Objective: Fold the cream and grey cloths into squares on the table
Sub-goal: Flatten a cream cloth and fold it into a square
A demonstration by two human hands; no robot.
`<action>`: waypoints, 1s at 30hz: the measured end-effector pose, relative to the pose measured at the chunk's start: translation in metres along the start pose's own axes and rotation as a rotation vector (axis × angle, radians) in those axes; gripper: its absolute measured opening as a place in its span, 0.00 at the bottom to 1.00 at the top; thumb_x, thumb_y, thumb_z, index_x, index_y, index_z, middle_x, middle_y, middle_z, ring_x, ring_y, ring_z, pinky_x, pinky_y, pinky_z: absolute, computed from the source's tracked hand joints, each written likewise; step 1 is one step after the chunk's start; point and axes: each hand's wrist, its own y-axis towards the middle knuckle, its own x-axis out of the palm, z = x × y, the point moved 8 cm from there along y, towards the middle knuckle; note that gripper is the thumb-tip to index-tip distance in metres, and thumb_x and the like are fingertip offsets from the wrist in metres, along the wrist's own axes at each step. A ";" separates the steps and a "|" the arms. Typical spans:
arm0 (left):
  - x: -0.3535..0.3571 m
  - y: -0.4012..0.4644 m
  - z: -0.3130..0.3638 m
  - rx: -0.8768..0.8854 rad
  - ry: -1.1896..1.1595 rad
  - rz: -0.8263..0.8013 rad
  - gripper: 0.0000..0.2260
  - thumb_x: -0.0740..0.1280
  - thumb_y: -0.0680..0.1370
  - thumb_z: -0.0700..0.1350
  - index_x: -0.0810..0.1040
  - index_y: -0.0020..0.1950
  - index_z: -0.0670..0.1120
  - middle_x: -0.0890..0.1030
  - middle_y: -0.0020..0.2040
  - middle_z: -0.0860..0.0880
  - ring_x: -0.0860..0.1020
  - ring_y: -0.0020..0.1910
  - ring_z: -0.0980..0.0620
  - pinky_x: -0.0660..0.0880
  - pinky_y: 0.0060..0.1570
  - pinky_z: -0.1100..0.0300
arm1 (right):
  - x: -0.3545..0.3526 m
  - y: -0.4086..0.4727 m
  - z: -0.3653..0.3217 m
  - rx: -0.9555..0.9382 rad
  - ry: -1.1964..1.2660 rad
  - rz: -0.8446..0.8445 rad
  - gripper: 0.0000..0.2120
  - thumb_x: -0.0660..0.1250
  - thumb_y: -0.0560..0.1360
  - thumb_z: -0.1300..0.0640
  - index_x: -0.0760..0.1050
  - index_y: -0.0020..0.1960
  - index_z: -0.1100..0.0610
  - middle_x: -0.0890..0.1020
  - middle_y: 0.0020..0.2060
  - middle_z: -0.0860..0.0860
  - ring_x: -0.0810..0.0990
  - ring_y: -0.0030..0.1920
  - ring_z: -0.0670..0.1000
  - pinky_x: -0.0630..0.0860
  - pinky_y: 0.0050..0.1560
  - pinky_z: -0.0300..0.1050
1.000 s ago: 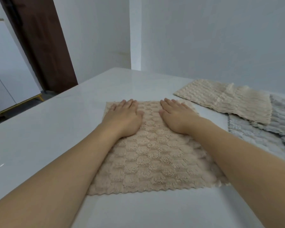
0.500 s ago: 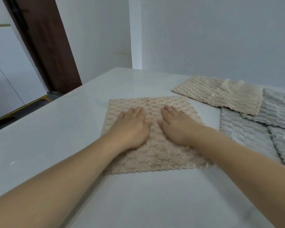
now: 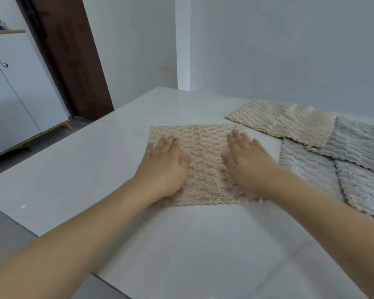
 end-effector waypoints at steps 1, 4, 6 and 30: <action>0.008 -0.012 0.012 0.049 0.029 -0.019 0.28 0.41 0.83 0.57 0.44 0.81 0.45 0.44 0.81 0.49 0.41 0.79 0.51 0.38 0.77 0.49 | 0.008 -0.010 -0.012 -0.045 0.027 -0.024 0.28 0.38 0.83 0.46 0.38 0.79 0.56 0.38 0.78 0.51 0.38 0.77 0.50 0.38 0.76 0.49; 0.022 -0.035 0.003 0.081 0.063 -0.067 0.29 0.40 0.82 0.60 0.42 0.81 0.49 0.41 0.81 0.53 0.38 0.78 0.55 0.38 0.76 0.51 | 0.027 -0.025 -0.005 -0.046 0.028 -0.070 0.28 0.38 0.82 0.45 0.39 0.79 0.54 0.41 0.78 0.49 0.39 0.78 0.49 0.39 0.76 0.49; 0.018 -0.039 -0.018 0.036 0.059 -0.080 0.29 0.40 0.82 0.60 0.41 0.81 0.50 0.41 0.81 0.54 0.38 0.78 0.55 0.39 0.77 0.51 | 0.028 -0.028 0.015 0.016 0.023 -0.072 0.28 0.38 0.82 0.45 0.40 0.79 0.54 0.41 0.79 0.49 0.40 0.78 0.49 0.40 0.76 0.49; -0.032 -0.067 0.012 0.141 0.153 -0.421 0.07 0.59 0.76 0.41 0.75 0.43 0.49 0.78 0.46 0.50 0.76 0.45 0.50 0.74 0.45 0.55 | -0.042 -0.081 0.011 0.027 0.302 -0.270 0.09 0.65 0.75 0.52 0.76 0.43 0.58 0.78 0.36 0.49 0.75 0.37 0.49 0.69 0.37 0.43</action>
